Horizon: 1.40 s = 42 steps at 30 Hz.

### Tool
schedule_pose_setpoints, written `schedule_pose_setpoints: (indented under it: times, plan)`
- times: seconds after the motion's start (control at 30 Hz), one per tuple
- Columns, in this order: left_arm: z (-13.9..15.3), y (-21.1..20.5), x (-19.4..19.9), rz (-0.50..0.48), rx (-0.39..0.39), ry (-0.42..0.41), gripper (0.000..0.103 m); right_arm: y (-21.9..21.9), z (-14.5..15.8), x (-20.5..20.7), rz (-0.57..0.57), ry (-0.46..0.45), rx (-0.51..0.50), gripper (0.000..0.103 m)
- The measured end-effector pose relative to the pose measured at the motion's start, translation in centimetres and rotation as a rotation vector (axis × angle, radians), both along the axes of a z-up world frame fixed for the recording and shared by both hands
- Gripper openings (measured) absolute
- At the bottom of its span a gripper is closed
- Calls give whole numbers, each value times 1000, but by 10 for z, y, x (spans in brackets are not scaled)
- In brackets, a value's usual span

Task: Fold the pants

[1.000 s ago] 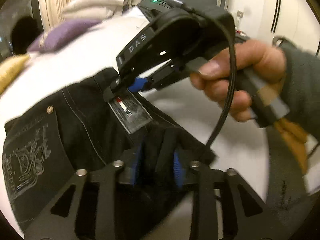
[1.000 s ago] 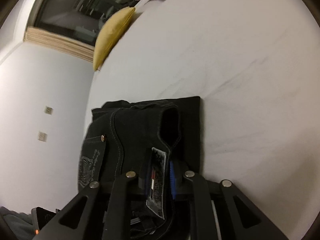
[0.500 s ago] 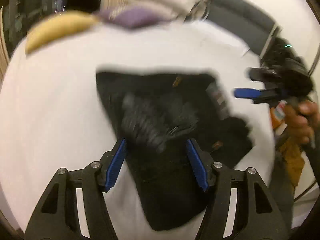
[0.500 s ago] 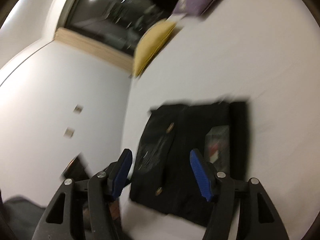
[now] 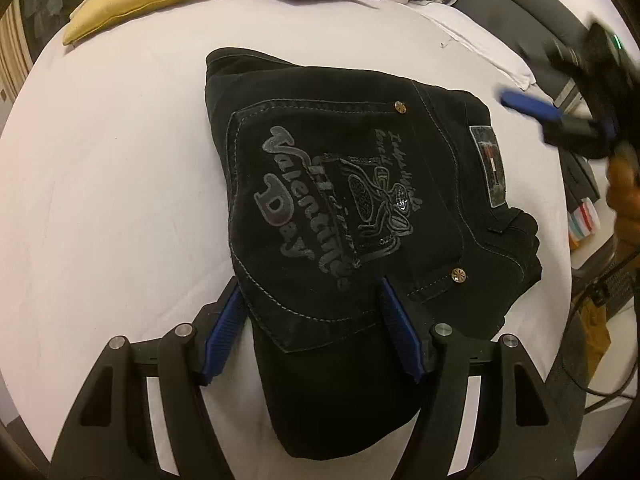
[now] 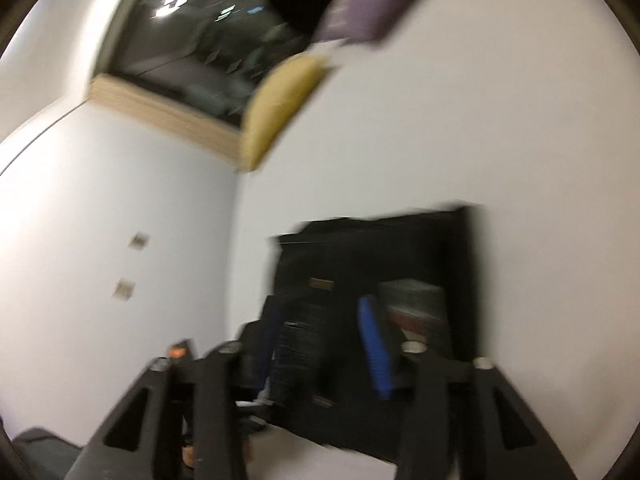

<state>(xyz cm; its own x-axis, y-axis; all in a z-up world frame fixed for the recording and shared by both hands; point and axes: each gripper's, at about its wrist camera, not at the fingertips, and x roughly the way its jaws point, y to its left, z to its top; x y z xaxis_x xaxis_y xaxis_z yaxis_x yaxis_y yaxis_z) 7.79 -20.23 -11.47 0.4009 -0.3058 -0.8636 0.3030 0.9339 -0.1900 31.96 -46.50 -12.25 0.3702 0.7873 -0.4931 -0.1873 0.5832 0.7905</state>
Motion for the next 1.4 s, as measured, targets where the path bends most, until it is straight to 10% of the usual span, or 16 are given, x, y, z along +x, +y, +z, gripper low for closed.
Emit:
schedule_pose_setpoints:
  times: [0.17, 0.3, 0.37, 0.43, 0.6, 0.67, 0.73, 0.77, 0.87, 0.93, 1.4]
  plan:
    - [0, -3, -2, -1, 1, 6, 66, 46, -52, 48, 77, 150, -72, 51]
    - [-7, -19, 7, -5, 3, 8, 67, 23, -80, 50, -20, 235, -28, 6]
    - [-8, -19, 8, -4, -2, 9, 67, 17, -59, 37, -39, 178, -66, 16]
    - [-7, -18, 7, -2, -2, 4, 67, 13, -42, 23, -42, 140, -51, 54]
    - [-10, -26, 2, -19, 22, -4, 68, 11, -38, -40, 34, 87, 44, 67]
    - [-14, -29, 0, -22, 24, -5, 69, 9, -72, -56, 12, 175, -41, 68]
    - [-15, -33, -2, -30, 32, -8, 69, -16, -88, -69, -42, 174, -4, 24]
    - [-14, -31, -4, -29, 23, -10, 69, -35, -90, -75, -93, 199, 27, 18]
    - [-4, -16, -8, 12, -1, -34, 69, -64, -69, -87, -172, 151, -18, 42]
    - [2, -3, -1, 43, -29, -48, 69, -83, -49, -93, -219, 103, -51, 76]
    - [-25, -2, 92, 12, -225, 175, 70, -66, -85, -24, -98, 154, -31, 81]
